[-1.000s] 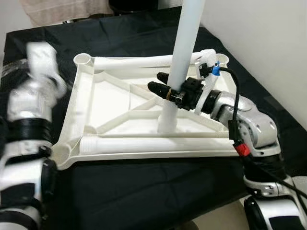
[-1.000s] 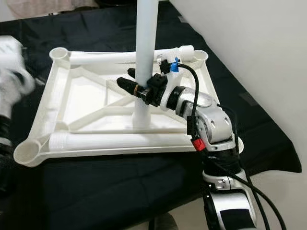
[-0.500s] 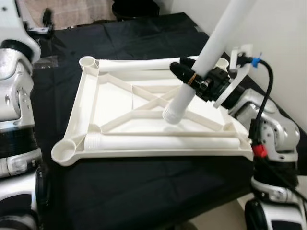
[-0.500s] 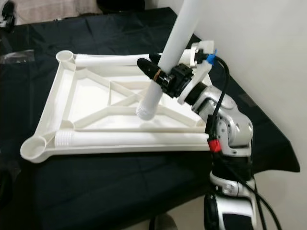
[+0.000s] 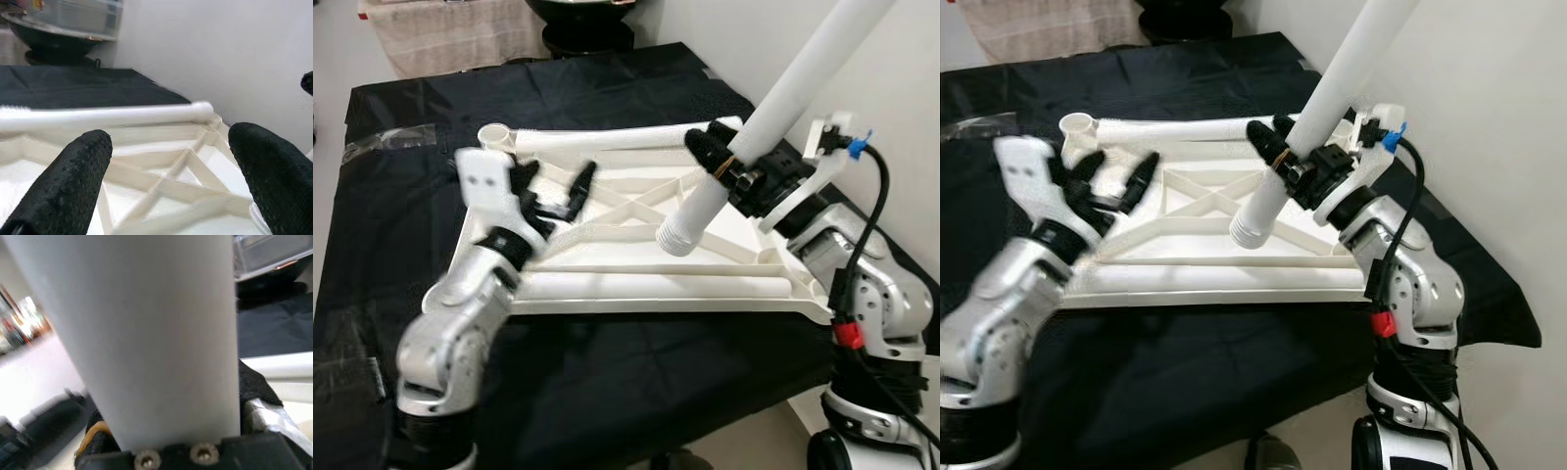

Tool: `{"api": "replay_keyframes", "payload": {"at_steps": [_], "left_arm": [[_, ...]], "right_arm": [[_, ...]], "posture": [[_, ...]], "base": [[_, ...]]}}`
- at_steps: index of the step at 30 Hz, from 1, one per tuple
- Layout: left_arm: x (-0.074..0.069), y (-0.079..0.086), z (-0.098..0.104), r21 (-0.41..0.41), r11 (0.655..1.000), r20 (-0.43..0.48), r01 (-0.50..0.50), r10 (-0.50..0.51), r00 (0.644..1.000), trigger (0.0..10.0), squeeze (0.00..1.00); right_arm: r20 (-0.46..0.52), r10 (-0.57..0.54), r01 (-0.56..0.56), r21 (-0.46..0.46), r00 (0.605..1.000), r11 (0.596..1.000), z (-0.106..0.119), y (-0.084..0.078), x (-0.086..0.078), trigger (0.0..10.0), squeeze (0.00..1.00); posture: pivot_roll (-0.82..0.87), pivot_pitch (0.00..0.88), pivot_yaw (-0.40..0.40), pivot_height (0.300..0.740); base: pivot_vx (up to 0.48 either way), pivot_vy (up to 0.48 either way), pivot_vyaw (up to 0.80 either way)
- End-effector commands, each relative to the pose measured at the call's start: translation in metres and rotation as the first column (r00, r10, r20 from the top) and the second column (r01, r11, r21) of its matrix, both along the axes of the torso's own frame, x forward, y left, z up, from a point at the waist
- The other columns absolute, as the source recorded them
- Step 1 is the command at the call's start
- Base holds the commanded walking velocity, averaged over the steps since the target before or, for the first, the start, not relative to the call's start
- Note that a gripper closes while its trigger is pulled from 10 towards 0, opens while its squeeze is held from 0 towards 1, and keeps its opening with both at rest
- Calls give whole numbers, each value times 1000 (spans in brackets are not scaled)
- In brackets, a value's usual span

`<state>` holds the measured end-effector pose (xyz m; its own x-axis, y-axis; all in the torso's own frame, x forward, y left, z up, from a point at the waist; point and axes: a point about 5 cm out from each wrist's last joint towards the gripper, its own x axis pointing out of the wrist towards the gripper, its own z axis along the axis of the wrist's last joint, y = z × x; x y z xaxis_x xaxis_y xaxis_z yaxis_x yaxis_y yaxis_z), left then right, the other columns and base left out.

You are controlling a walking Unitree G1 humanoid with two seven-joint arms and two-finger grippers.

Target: Building children table

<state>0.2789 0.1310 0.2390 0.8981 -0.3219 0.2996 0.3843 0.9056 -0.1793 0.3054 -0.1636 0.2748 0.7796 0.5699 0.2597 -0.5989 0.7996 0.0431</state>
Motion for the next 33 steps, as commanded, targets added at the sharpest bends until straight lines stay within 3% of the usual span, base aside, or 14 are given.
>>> {"api": "replay_keyframes", "payload": {"at_steps": [1, 2, 6, 12, 16, 21, 28, 33], "left_arm": [[-3, -1, 1, 2, 1000, 13, 10, -10, 1000, 10000, 0], [-5, 0, -11, 5, 1000, -19, 22, -22, 1000, 10000, 0], [-13, 4, -31, -5, 1000, -91, 18, -19, 996, 10000, 0], [-19, 4, -45, -11, 1000, -149, 9, -10, 989, 10000, 0], [-22, 0, -58, 47, 999, -185, 19, -10, 983, 10000, 0], [-29, -7, -71, 119, 991, -222, 53, -26, 975, 10000, 0], [-39, -3, -84, 199, 979, -273, 46, 11, 962, 10000, 0], [-41, -1, -82, 210, 977, -266, 34, 23, 964, 10000, 0]], "right_arm": [[30, -9, 10, -25, 1000, 1000, 3, 1, -3, 10000, 0], [27, -16, 18, -77, 1000, 997, -2, 4, -6, 10000, 0], [18, -8, 10, -143, 1000, 990, -10, 11, -12, 10000, 0], [13, 5, -2, -171, 1000, 985, -15, 15, -16, 10000, 0], [17, 7, -4, -192, 1000, 981, -16, 17, -16, 10000, 0], [21, 21, -16, -222, 1000, 975, -17, 21, -18, 10000, 0], [27, 68, -59, -242, 997, 968, -16, 26, -21, 10000, 0], [32, 70, -60, -247, 997, 967, -14, 25, -20, 10000, 0]], "posture": [[-55, 109, -30, 740], [-58, 103, -27, 740], [-58, 97, -24, 740], [-59, 100, -20, 740], [-62, 107, -21, 740], [-65, 128, -17, 740], [-63, 156, -14, 740], [-59, 180, -11, 740]], "base": [[0, -454, 0], [0, -450, 0], [0, -451, 0], [0, -453, 0], [0, -384, 0], [0, 0, 0], [0, 0, 0], [0, 480, 0]]}}
